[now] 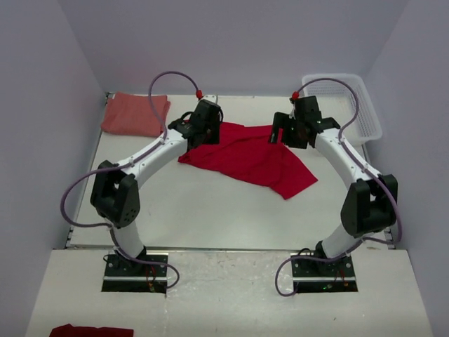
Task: Fold and stack the t-shirts
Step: Flatten out the tshirt
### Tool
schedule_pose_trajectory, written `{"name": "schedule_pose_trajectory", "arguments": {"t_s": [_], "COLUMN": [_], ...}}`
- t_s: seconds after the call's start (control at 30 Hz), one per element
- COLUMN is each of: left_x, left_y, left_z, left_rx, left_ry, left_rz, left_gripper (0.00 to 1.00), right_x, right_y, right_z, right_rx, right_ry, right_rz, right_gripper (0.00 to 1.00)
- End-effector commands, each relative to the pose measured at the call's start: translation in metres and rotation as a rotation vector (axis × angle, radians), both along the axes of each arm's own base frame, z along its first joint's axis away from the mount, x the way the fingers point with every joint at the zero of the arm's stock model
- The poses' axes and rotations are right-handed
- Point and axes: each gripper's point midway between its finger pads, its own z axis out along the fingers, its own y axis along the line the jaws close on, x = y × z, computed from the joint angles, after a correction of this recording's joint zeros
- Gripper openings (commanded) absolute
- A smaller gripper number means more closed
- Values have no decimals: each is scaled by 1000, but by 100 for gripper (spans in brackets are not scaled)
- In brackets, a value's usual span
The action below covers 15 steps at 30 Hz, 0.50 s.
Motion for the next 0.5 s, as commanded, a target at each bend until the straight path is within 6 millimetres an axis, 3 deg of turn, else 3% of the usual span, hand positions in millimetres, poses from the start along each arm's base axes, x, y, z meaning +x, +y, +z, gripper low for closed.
{"name": "schedule_pose_trajectory", "arguments": {"t_s": [0.0, 0.07, 0.23, 0.47], "left_x": [16, 26, 29, 32], "left_y": [33, 40, 60, 55], "left_z": [-27, -45, -75, -103], "left_rx": [107, 150, 298, 316], "left_ry": [100, 127, 176, 221], "left_rz": [26, 34, 70, 53], "left_gripper": [36, 24, 26, 31], "right_x": [-14, -24, -44, -47], "right_y": [15, 19, 19, 19], "right_z": [50, 63, 58, 49], "right_rx": [58, 65, 68, 70], "right_ry": [-150, -193, -189, -188], "right_rz": [30, 27, 3, 14], "right_gripper": [82, 82, 82, 83]}}
